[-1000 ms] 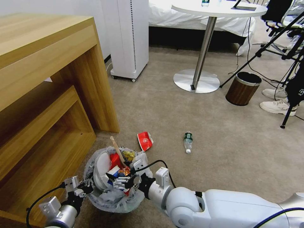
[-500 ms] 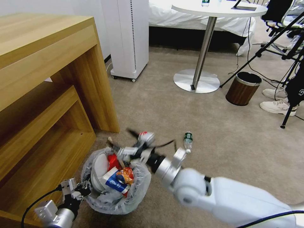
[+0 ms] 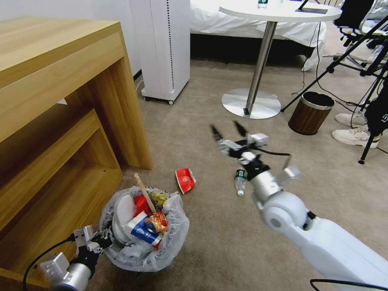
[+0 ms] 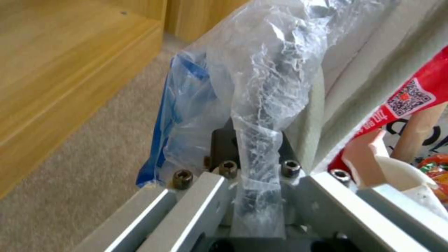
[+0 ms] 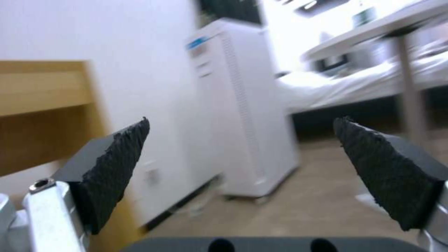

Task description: Pick up the trash bin and place the garbage on the floor into it.

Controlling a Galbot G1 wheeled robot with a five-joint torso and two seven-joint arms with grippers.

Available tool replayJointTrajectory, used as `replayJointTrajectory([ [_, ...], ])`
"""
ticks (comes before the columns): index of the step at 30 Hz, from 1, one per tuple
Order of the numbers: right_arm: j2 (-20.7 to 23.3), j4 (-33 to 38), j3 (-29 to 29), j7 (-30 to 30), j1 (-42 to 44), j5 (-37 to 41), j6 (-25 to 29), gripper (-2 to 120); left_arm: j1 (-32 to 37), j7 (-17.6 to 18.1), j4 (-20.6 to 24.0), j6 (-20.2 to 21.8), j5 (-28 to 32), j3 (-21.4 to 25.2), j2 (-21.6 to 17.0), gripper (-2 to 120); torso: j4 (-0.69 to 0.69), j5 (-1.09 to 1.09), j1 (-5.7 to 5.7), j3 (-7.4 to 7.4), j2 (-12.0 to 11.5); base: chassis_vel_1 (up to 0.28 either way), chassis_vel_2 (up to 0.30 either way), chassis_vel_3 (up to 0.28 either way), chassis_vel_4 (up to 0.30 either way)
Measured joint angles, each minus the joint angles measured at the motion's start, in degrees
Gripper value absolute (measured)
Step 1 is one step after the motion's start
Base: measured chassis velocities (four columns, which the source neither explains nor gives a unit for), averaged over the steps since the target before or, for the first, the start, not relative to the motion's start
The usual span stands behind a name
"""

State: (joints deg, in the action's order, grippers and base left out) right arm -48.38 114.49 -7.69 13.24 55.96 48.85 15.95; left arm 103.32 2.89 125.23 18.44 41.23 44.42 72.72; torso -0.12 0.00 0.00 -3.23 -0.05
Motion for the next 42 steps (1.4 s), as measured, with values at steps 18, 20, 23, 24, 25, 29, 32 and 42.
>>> replayJointTrajectory([
  [18,-5.73,-2.06,-23.88,5.94,22.65,-18.04,0.24,100,-2.39,2.86,0.06,1.75,4.77,0.32,-5.64,0,0.00,0.00,0.00,0.00,0.00,0.000,0.000,0.000,0.000],
  [20,-6.34,-2.52,-24.82,5.36,23.46,-18.92,1.14,100,-2.26,3.24,0.30,1.96,5.21,0.40,-6.08,0,0.00,0.01,0.00,0.00,0.00,0.000,0.000,0.000,0.000],
  [23,-7.26,-2.72,-25.50,4.67,24.07,-19.75,2.02,100,-1.90,3.35,0.46,1.97,5.39,0.59,-6.37,0,0.01,-0.01,0.00,0.01,0.00,0.000,0.000,0.000,0.000],
  [24,-7.69,-2.96,-25.71,4.43,24.35,-20.07,2.30,100,-1.71,3.35,0.51,1.97,5.47,0.73,-6.47,0,0.01,0.00,0.00,0.00,0.00,0.000,0.000,0.000,0.000],
  [25,-8.21,-3.38,-25.91,4.08,24.73,-20.40,2.96,100,-1.51,3.35,0.51,1.97,5.54,0.88,-6.58,0,0.01,0.00,0.00,0.00,0.00,0.000,0.000,0.000,0.000],
  [29,-9.26,-4.01,-26.62,2.58,26.13,-21.16,4.41,100,-1.29,3.37,0.82,1.96,5.87,1.07,-6.93,0,0.01,0.00,0.00,0.00,0.00,0.000,0.000,0.000,0.000],
  [32,-9.85,-4.14,-26.92,2.20,26.55,-21.22,4.98,100,-1.37,3.40,0.95,1.92,6.09,1.08,-7.09,0,0.00,0.00,0.00,0.00,0.00,0.000,0.000,0.000,0.000],
  [42,-11.03,-4.83,-27.25,1.46,27.13,-22.03,5.87,100,-1.48,3.39,0.93,1.77,6.10,0.78,-6.86,0,0.01,0.00,0.00,0.00,0.00,0.000,0.000,0.000,0.000],
])
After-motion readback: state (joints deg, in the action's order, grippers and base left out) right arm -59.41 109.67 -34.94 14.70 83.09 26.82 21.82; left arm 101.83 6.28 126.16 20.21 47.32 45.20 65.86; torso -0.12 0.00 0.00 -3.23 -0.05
